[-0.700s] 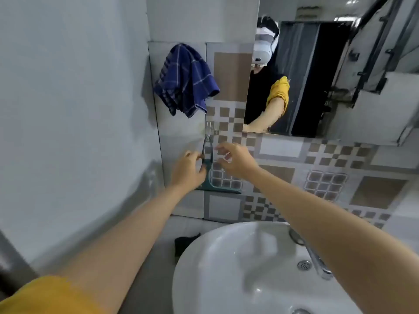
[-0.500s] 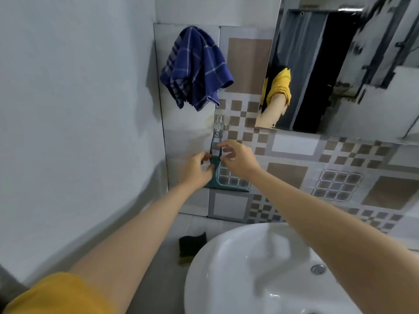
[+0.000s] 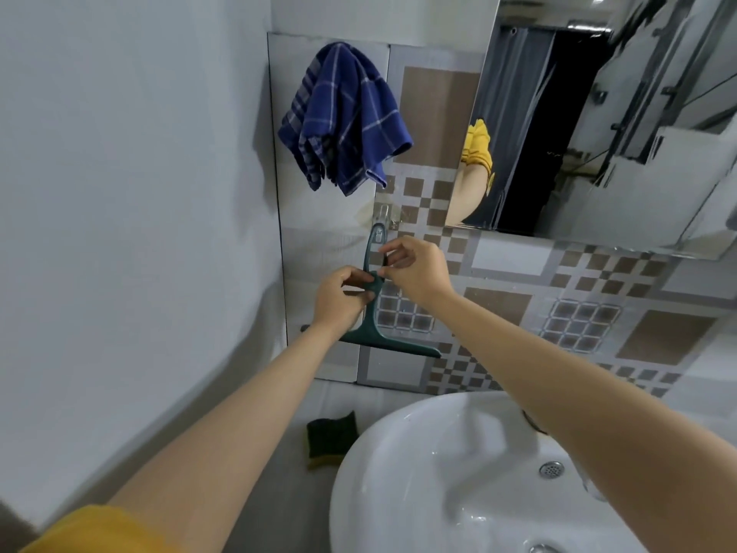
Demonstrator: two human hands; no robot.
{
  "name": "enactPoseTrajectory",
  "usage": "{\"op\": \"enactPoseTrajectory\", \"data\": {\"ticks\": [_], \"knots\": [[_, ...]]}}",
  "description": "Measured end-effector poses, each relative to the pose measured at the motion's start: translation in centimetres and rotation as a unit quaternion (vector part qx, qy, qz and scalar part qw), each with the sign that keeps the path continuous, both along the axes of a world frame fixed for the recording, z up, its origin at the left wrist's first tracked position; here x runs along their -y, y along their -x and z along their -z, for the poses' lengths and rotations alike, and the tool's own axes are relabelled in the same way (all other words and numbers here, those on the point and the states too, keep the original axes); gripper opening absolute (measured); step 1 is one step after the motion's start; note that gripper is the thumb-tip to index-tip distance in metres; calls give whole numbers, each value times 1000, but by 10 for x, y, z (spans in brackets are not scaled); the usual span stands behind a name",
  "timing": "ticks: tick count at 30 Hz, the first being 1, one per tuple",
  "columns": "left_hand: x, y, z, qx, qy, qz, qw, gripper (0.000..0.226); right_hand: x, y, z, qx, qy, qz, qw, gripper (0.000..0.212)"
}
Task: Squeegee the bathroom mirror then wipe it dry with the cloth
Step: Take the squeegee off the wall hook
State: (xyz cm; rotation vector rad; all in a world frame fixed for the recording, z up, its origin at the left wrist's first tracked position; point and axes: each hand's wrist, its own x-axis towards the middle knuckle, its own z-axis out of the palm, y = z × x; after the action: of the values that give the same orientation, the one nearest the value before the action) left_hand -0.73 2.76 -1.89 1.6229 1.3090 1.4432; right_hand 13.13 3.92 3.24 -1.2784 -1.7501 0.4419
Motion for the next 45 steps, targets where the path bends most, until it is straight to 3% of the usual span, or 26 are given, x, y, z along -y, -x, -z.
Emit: {"op": "enactPoseTrajectory", "data": {"ticks": [7, 10, 16, 23, 34, 39, 45], "knots": [[28, -1, -39, 79, -22, 21, 996, 19, 35, -12, -40, -19, -71, -13, 997, 25], [41, -9, -65, 79, -33, 31, 996, 20, 52, -31, -58, 78, -175, 4, 981, 24], [63, -36, -114, 68, -70, 96, 991, 25, 88, -75, -109, 332, -360, 57, 870, 35], [83, -62, -152, 31, -87, 162, 982, 32, 115, -126, -159, 466, -390, 19, 794, 38], [99, -100, -204, -85, -187, 160, 966, 20, 142, -164, -207, 534, -311, -48, 784, 38], [93, -114, -231, -159, -334, 50, 928, 17, 142, -191, -238, 541, -302, 8, 785, 43], [60, -118, -274, -169, -442, -85, 877, 21, 130, -229, -305, 427, -370, 145, 813, 38]]}}
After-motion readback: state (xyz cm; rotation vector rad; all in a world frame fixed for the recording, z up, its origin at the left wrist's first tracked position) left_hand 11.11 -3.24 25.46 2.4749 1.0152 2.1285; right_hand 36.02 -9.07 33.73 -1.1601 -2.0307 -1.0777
